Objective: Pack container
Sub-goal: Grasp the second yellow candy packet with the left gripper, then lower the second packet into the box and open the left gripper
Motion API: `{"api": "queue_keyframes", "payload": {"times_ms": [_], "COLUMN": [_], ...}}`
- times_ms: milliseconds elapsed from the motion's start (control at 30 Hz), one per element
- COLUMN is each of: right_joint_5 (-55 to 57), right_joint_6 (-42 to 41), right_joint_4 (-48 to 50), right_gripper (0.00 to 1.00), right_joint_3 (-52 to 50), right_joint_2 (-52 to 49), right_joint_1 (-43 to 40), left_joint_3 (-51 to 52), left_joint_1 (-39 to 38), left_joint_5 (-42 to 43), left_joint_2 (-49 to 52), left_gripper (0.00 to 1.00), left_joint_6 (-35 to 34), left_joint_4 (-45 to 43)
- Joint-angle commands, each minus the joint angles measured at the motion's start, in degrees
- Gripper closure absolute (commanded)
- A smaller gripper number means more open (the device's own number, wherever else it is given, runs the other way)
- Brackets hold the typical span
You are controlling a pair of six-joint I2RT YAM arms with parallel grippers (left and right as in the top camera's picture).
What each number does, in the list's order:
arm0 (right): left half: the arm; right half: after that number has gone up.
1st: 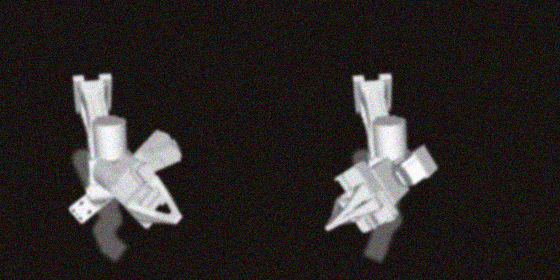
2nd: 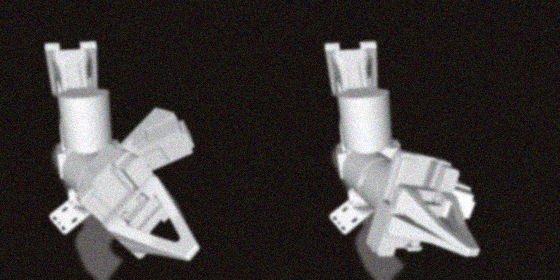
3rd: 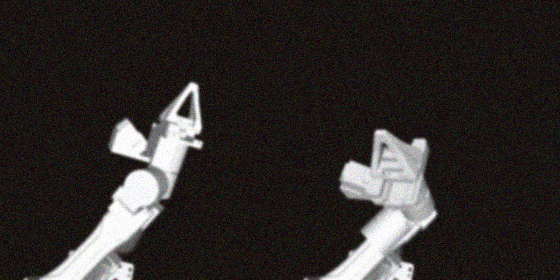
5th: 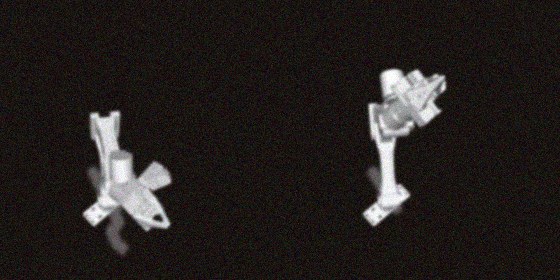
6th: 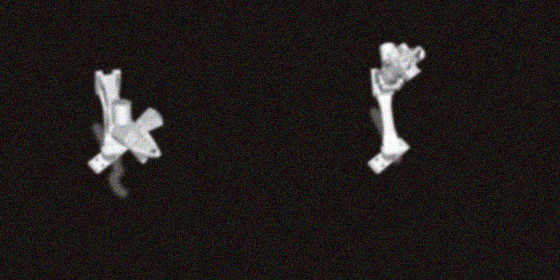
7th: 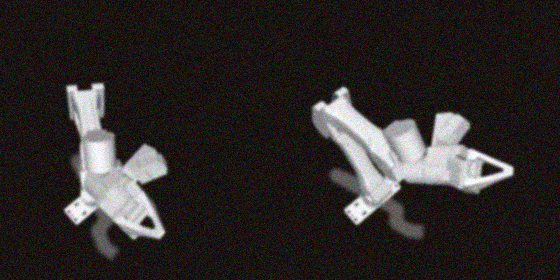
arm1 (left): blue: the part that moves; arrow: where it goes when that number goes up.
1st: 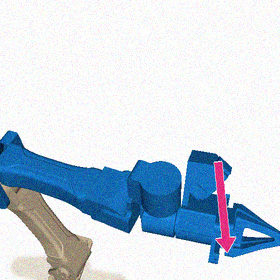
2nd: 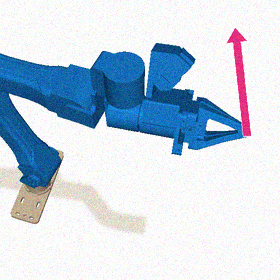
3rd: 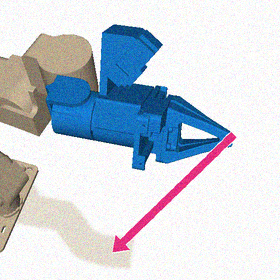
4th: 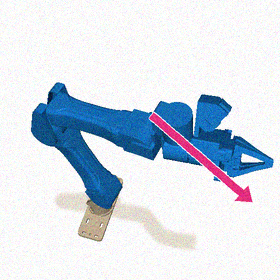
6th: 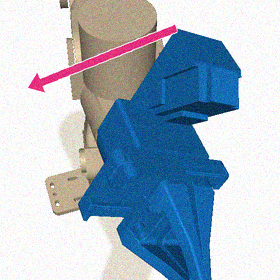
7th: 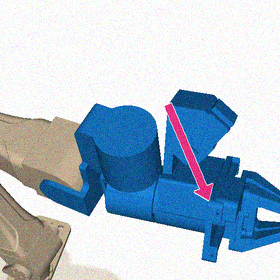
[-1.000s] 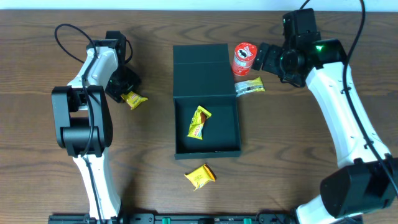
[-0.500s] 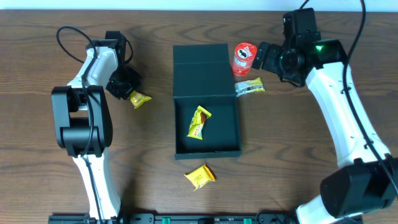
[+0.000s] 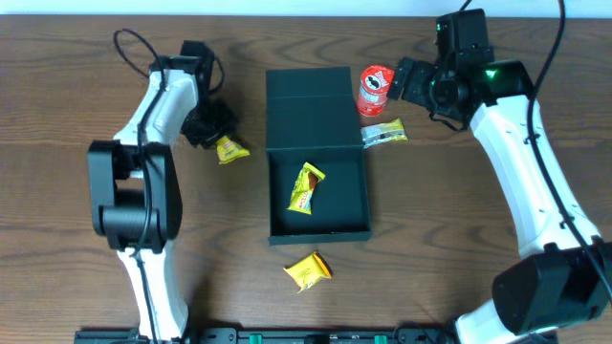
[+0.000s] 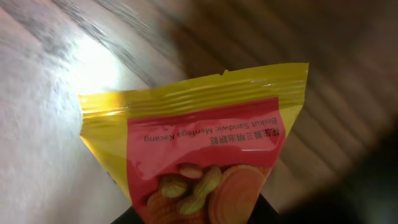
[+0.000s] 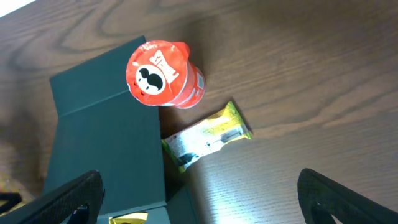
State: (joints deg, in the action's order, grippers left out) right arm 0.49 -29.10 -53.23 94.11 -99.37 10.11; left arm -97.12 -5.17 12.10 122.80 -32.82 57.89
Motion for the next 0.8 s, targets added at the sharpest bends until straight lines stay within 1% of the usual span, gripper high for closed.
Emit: {"api": "queue_keyframes", "payload": {"times_ms": [0, 233, 300, 400, 533, 567, 667, 767], "right_joint_5": [0.83, 1.11, 1.11, 1.27, 1.68, 1.81, 2.58, 2.56], "right_joint_6": [-0.17, -0.17, -0.2, -0.17, -0.17, -0.17, -0.17, -0.17], "right_joint_4": [0.98, 2.73, 3.21, 4.2, 5.7, 6.01, 6.58, 6.54], "right_gripper": [0.01, 0.01, 0.01, 0.01, 0.01, 0.01, 0.01, 0.01], "right_joint_3": [-0.2, -0.2, -0.2, -0.2, -0.2, -0.2, -0.2, -0.2], "right_joint_2": [-0.39, -0.39, -0.39, -0.39, -0.39, -0.39, -0.39, -0.39], "right_joint_1": [0.83, 0.79, 0.79, 0.79, 0.79, 0.79, 0.79, 0.79], "left_joint_3": [-0.5, -0.5, -0.5, -0.5, -0.48, -0.48, -0.48, -0.04], "left_joint_1": [-2.43, -8.09, -10.73, -14.29, -19.61, -20.63, -24.79, -26.05], "left_joint_5": [-0.44, -0.46, -0.46, -0.5, -0.81, -1.38, -8.87, -10.64], "left_joint_2": [-6.21, -14.03, -15.96, -16.76, -16.74, -16.74, -16.74, -16.52], "left_gripper": [0.72, 0.71, 0.71, 0.7, 0.7, 0.7, 0.69, 0.69], "left_joint_6": [3.63, 4.61, 4.79, 6.51, 11.21, 11.76, 11.87, 11.87], "left_joint_4": [0.76, 2.73, 4.2, 6.64, 8.74, 8.81, 10.45, 10.91]}}
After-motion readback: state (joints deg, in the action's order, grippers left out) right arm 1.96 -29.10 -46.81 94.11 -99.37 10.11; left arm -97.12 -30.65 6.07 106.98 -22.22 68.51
